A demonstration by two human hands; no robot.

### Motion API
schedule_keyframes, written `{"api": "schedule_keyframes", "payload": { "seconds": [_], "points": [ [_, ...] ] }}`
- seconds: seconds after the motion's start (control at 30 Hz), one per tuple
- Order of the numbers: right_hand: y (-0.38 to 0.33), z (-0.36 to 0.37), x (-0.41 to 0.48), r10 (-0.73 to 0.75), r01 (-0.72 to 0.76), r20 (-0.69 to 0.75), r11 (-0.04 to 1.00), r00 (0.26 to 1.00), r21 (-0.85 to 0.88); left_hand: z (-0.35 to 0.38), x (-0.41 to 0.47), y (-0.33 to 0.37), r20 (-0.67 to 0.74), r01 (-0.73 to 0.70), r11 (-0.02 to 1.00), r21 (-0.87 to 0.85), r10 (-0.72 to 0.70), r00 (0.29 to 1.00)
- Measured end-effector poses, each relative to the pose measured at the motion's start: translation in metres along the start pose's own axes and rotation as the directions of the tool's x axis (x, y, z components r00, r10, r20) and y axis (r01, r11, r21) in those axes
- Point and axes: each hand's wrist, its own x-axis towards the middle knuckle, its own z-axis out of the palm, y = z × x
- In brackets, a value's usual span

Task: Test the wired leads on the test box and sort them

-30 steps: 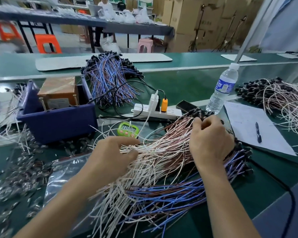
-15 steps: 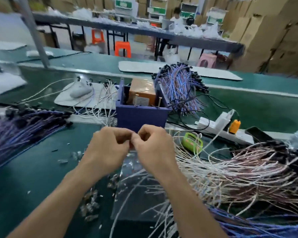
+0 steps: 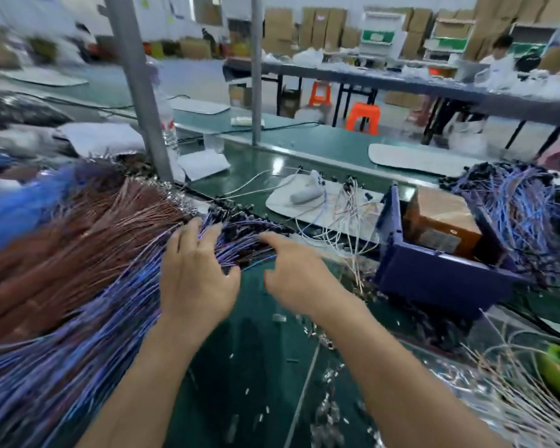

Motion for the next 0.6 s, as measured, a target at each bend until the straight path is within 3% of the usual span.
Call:
{"api": "schedule_keyframes", "payload": {
  "seconds": [0.13, 0.27, 0.37, 0.47, 0.6],
  "points": [
    [-0.015, 0.006, 0.044, -0.085, 0.078, -0.028, 0.977, 0.996, -0.198, 0.011, 0.01, -0.036, 0.134, 0.082, 0.989, 0.119, -0.098, 0.986],
    [-0.042, 0.022, 0.092, -0.244, 0.233, 0.02, 0.897, 0.97, -0.377, 0.009, 0.009, -0.049, -0.017, 0.133, 0.991, 0.014, -0.132, 0.991],
    [-0.05, 0.039, 0.118, -0.294, 0.328, 0.15, 0.793, 0.944, -0.512, 0.004, 0.006, -0.052, -0.17, 0.215, 0.973, 0.086, -0.198, 0.965],
    [-0.044, 0.052, 0.126, -0.256, 0.335, 0.218, 0.772, 0.942, -0.54, 0.007, 0.005, -0.051, -0.093, 0.317, 0.945, 0.075, -0.31, 0.946],
    [-0.039, 0.055, 0.119, -0.308, 0.349, 0.169, 0.76, 0.936, -0.548, 0.008, 0.006, -0.051, -0.06, 0.313, 0.948, -0.053, -0.316, 0.947]
  ]
}}
